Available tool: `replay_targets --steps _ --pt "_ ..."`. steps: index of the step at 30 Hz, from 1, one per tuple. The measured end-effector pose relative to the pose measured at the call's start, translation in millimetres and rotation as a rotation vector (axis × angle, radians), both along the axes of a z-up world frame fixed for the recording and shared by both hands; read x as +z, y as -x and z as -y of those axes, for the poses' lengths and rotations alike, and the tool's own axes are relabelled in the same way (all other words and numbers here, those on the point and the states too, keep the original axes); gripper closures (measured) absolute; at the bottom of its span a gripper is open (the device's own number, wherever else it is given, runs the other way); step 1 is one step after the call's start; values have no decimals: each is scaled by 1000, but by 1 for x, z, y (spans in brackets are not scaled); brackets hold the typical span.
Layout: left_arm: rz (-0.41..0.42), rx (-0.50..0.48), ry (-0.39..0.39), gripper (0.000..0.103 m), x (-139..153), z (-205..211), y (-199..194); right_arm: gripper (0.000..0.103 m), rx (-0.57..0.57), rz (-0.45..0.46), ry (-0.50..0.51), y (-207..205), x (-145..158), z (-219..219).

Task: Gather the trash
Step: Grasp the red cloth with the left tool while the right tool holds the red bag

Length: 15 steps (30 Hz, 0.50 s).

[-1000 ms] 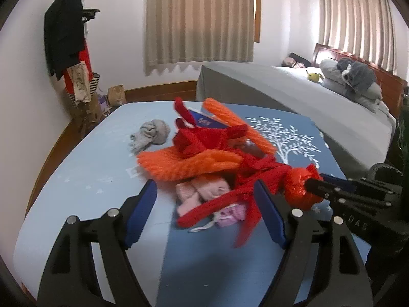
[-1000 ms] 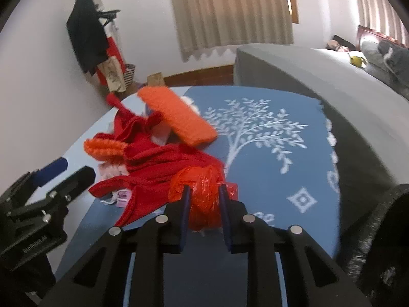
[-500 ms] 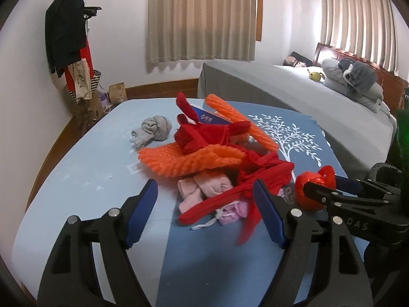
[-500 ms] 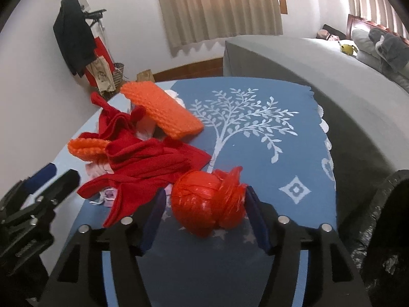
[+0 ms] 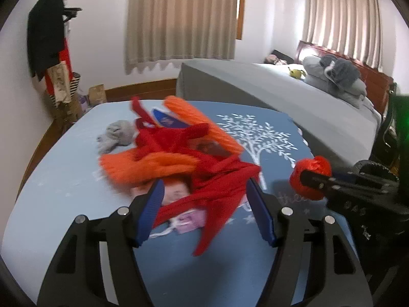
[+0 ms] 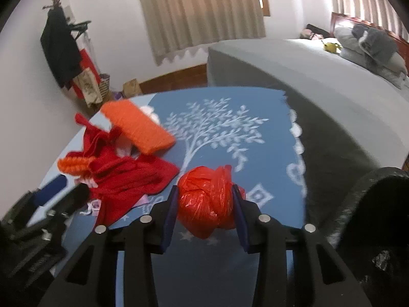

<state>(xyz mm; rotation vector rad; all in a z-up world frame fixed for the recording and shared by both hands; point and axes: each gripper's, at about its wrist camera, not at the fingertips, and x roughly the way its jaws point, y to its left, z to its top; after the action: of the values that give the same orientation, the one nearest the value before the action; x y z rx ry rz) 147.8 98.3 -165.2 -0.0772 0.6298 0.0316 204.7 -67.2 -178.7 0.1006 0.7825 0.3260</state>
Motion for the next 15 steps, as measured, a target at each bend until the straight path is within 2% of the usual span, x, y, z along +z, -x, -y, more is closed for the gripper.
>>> replay_targets --steps 5,11,13,14,15 --pt "-34 -19 5 39 -12 16 -21 63 -21 6 0 0 5 13" --pt "-75 16 -10 39 -23 19 -39 63 -12 6 5 1 3 12" --pt "-82 12 -13 50 -24 19 -41 63 -10 7 2 2 2 12" --pt "-84 6 -14 68 -23 20 -42 63 -9 6 1 3 2 12" --pt "-83 1 -15 80 -23 20 -41 63 -10 6 0 4 2 12"
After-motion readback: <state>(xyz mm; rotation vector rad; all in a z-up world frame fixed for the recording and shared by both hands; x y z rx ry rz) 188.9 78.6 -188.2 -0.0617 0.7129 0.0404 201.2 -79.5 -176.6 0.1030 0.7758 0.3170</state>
